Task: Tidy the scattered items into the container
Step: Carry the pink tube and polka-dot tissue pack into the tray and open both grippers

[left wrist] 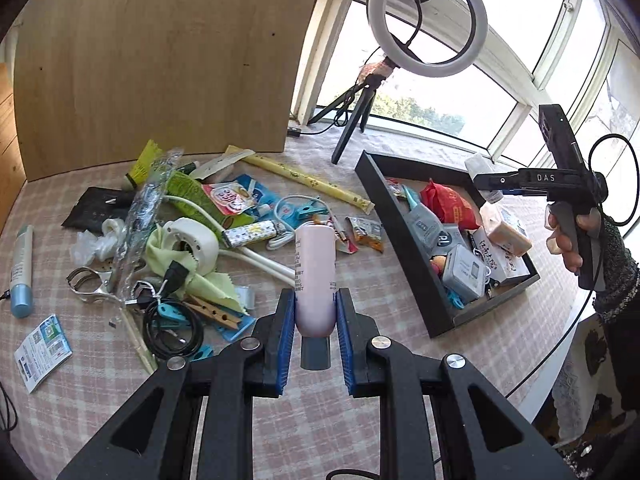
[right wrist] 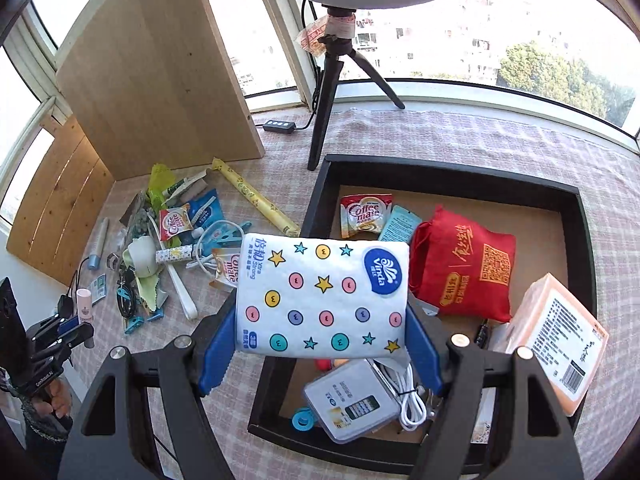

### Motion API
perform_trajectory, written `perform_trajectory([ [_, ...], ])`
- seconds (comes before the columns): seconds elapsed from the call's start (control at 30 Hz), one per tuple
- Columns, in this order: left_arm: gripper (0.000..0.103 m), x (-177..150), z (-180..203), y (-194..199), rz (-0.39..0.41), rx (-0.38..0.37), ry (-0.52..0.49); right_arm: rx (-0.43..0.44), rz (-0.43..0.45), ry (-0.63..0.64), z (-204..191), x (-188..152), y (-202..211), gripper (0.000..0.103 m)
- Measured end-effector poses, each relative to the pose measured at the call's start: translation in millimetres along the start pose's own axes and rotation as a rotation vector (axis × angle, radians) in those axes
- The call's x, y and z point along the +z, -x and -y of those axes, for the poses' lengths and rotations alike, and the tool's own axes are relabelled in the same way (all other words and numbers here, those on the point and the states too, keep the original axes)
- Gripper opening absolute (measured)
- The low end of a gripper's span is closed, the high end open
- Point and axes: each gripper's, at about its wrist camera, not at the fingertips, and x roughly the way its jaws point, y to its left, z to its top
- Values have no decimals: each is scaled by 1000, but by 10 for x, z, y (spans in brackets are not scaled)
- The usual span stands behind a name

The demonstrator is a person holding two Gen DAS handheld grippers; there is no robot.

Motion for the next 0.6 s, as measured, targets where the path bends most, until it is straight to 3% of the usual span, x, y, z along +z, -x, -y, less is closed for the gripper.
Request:
perform_trajectory([
  [0.13,19,207,618,-325,-19,-81,-74,-25,17,-52,312,-152,146,73],
  [0.4,18,596,1495,-746,2,-151,-187,-42,19,-74,621,-199,269,75],
  [0.47,46,674,1658,-835,6,-166,-219,-51,18,-66,652,-192,276,75],
  [0.5,77,708,1705,-879,8,-132,-214,-56,28,-67,669,-194,299,75],
  [0.6,78,722,1774,-866,41,-120,-225,-45,64,-89,733,-199,395,75],
])
